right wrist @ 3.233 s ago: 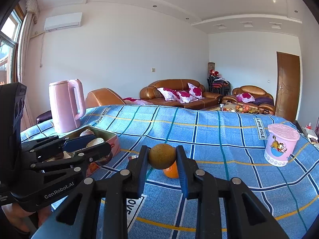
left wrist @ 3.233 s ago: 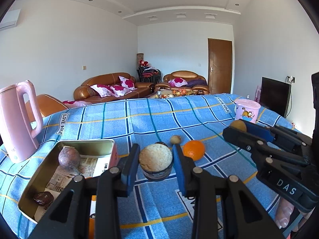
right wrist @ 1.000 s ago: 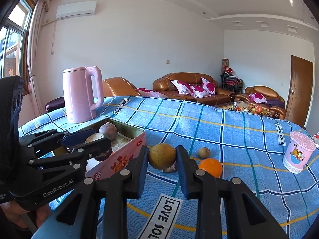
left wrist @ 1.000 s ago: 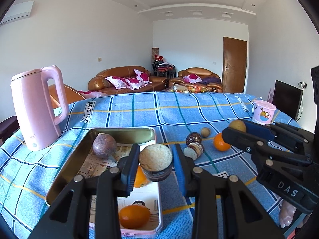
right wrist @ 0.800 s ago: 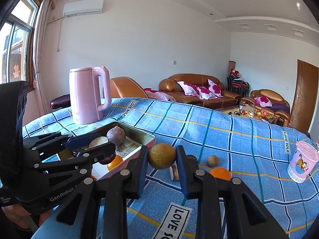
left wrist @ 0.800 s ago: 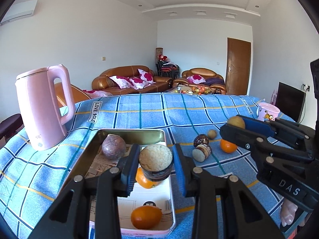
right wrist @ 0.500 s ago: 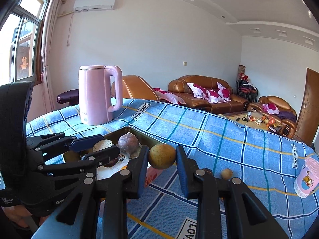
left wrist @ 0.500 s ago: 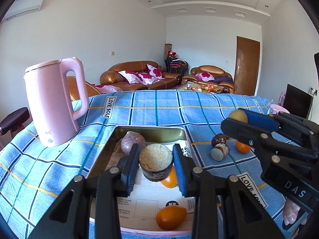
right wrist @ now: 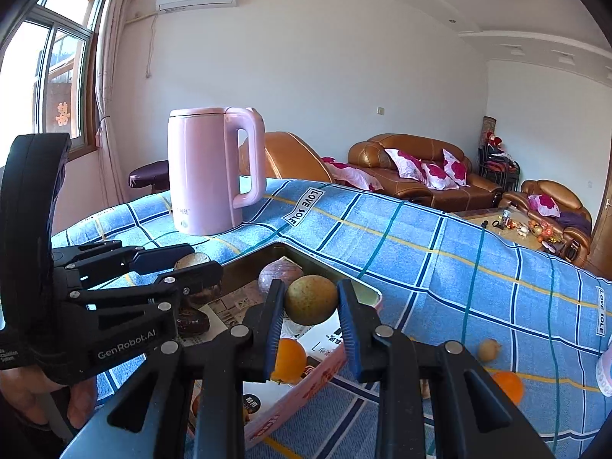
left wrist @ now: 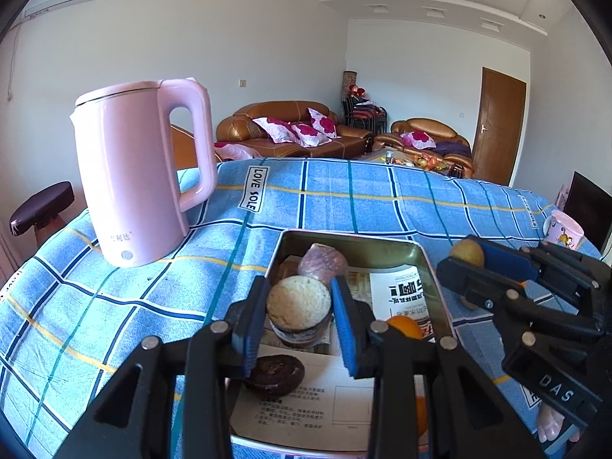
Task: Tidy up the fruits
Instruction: 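Lower the cake into the tin and open left while right releases its fruit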
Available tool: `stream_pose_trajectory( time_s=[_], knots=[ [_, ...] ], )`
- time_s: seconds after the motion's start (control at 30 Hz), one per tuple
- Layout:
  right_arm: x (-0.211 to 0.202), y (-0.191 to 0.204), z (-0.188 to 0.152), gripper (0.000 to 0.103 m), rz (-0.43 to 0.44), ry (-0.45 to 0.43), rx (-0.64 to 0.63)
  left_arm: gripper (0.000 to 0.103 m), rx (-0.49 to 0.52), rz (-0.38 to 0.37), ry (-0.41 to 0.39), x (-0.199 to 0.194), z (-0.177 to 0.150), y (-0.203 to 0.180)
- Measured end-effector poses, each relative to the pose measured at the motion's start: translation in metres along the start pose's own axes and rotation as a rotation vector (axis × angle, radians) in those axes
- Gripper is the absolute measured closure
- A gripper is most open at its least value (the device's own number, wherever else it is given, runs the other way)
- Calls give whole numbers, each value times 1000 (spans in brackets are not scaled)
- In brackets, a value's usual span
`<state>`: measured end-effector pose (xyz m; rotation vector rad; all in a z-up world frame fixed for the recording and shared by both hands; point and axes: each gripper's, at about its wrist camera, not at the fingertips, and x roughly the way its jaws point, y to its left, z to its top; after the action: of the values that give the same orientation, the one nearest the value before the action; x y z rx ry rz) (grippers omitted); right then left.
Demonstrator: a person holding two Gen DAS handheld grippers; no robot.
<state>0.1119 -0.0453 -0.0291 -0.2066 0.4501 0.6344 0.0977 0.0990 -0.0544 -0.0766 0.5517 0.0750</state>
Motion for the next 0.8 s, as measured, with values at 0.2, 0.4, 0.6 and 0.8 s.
stream_pose_trajectory(
  time_s=[0.2,0.4,0.6,0.8],
  knots=[
    [12,5,-6,73,26,31,9,68,5,-7,39,10,-4,-1],
    [22,10,-15,73,37,63,8,68,8,4,57,15,-7,1],
    [26,14,-16,73,49,80,-7,68,8,7,71,21,-10,1],
    [29,17,-16,73,54,96,-17,68,5,7,79,22,-10,3]
  ],
)
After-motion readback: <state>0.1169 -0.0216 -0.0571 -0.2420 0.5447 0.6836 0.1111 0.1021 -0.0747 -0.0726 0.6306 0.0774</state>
